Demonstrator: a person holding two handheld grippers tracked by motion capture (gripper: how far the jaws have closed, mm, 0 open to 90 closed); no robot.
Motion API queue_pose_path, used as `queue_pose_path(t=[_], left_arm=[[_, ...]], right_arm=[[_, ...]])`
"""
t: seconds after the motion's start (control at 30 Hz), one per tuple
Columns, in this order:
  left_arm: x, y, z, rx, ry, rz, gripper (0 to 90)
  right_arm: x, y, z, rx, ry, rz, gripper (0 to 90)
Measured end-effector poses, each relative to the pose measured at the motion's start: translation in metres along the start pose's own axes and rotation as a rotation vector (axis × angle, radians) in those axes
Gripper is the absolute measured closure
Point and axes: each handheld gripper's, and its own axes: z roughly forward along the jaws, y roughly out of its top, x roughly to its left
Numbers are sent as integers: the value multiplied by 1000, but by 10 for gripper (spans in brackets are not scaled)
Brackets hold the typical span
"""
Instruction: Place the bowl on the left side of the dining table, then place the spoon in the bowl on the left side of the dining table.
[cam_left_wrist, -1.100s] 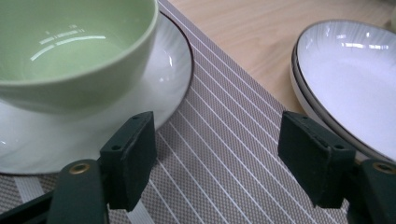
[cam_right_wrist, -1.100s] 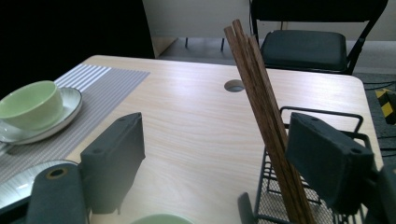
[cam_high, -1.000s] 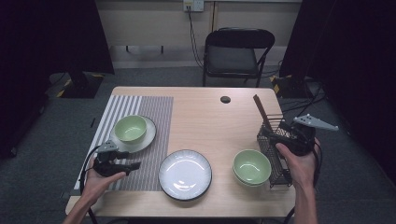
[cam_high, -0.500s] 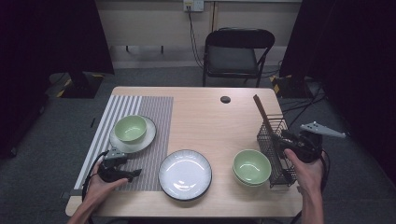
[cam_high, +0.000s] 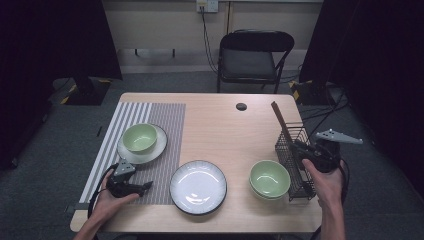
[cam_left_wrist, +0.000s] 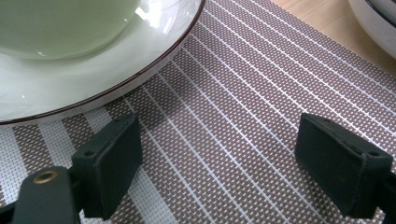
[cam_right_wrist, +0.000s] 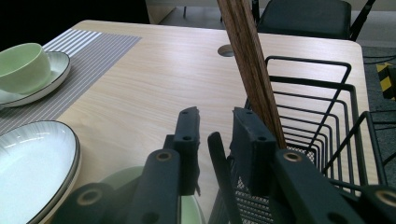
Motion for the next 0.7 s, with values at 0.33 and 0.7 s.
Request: queue_pose_path(t=[0.33,0.7], left_arm=[[0,0,0,0,-2,0,143],[1,0,0,1,-9,-2,144]], right_arm=[[3,1,6,34,-15,-20,787],[2,2,7,58,-24,-18,822]])
